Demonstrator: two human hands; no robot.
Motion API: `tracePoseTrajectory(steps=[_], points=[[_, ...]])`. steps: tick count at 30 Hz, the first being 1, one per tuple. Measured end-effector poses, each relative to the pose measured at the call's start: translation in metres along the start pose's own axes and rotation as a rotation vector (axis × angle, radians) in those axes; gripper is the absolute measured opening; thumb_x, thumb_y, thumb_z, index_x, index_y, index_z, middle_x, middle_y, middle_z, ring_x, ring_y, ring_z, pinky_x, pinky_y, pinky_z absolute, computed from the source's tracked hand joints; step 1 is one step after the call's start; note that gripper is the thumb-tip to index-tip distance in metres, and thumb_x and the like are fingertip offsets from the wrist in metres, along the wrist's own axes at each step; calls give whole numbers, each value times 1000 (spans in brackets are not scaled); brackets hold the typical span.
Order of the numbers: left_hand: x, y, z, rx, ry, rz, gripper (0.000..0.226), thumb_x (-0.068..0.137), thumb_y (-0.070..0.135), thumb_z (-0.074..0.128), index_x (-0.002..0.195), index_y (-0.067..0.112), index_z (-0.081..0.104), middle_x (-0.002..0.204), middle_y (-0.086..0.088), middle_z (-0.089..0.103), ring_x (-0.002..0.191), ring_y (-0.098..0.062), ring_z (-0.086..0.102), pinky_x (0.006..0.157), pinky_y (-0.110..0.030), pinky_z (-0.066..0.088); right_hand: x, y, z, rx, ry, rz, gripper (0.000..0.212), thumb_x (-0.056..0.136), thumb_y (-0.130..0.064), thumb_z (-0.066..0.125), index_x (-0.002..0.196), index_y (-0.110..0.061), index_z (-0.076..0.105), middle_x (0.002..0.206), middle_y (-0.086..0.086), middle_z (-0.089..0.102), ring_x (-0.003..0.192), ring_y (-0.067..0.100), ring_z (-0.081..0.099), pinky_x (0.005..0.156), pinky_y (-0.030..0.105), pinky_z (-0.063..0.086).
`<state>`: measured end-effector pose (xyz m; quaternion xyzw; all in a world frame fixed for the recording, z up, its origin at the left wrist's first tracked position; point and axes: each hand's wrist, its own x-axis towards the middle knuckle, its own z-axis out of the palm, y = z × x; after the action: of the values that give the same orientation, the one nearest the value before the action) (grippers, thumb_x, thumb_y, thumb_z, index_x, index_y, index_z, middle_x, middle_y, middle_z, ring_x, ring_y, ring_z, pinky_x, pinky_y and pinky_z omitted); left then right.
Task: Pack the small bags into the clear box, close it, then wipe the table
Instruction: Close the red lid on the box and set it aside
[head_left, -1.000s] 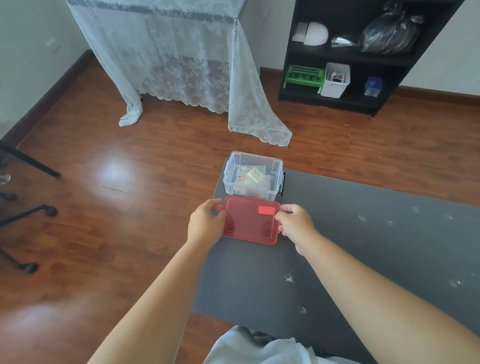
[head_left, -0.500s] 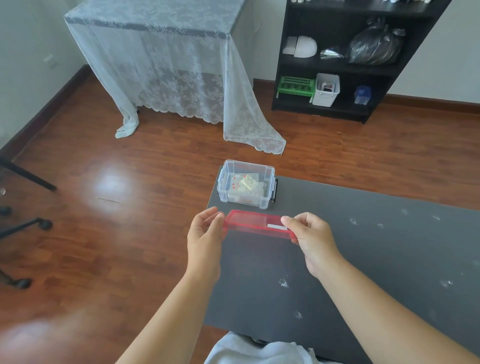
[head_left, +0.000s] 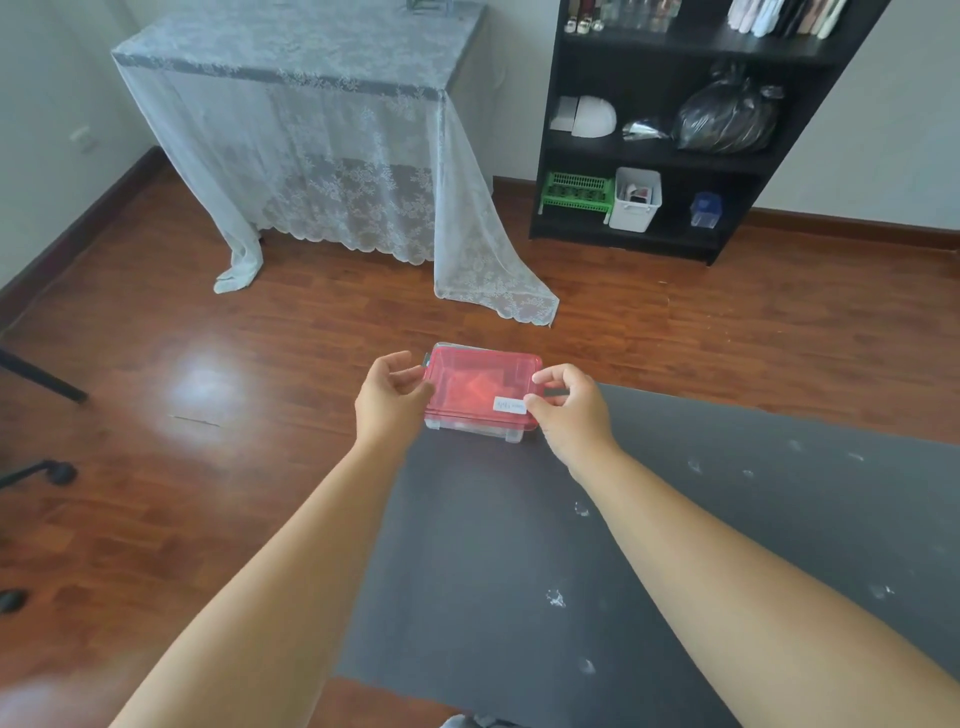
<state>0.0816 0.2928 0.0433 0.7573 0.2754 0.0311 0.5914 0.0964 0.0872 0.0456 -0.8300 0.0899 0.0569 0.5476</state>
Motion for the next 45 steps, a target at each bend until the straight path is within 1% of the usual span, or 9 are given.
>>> tracePoseTrajectory(steps=[6,12,20,26,31,33,38,41,45], points=[[24,8,6,192,-18,121,29,81,19,63,104,37,59,93,21,62,84,9,59,60,-9,40,13,4,14,-58,31,8,20,82,-11,68,91,-28,62,107,-3,52,86,12,61,75,34,56],[30,-9,3,203,4,98,15,79,29,66,93,32,72,82,19,70,77,6,63,70,-17,48,12,14,17,-94,4,9,25,82,-16,68,95,-34,56,107,-8,55,87,9,62,58,19,43],[31,-23,0,-8,-39,-38,15,75,26,70,88,28,76,84,13,74,82,-6,70,76,-27,54,11,21,20,-59,-26,40,36,86,-18,66,109,-39,48,105,-13,60,84,9,62,61,22,44],[34,-32,0,-70,-78,-202,30,66,47,71,86,25,70,81,9,71,72,-15,61,67,-29,47,18,25,18,46,-68,232,50,85,-29,67,128,-36,41,120,-7,52,90,3,55,66,24,42],[34,-41,-3,-124,-332,-279,33,74,61,64,88,34,75,91,8,76,88,-12,66,81,-29,47,26,31,18,219,-177,390,59,88,-25,68,136,-32,34,115,5,65,105,18,60,100,45,45],[34,-41,-5,-130,-341,-241,29,77,57,64,87,34,77,90,5,76,83,-11,66,85,-29,48,28,33,16,270,-172,414,65,85,-22,73,137,-31,34,111,6,67,106,20,61,98,43,45],[27,-32,4,95,-78,-21,26,85,43,58,81,24,73,74,4,71,67,-13,60,67,-31,48,28,33,14,309,-172,425,70,83,-21,76,139,-28,35,111,7,66,107,20,60,98,42,44],[18,-31,13,443,69,202,37,94,35,49,67,10,55,71,-5,57,69,-23,51,57,-32,39,30,31,14,306,-217,434,68,85,-20,74,140,-28,34,116,9,64,109,23,60,100,42,44],[11,-28,17,503,128,269,39,97,27,45,62,12,41,68,-2,44,64,-22,41,50,-31,26,31,31,12,358,-234,457,66,83,-16,76,135,-27,36,113,8,64,103,20,61,93,40,48]])
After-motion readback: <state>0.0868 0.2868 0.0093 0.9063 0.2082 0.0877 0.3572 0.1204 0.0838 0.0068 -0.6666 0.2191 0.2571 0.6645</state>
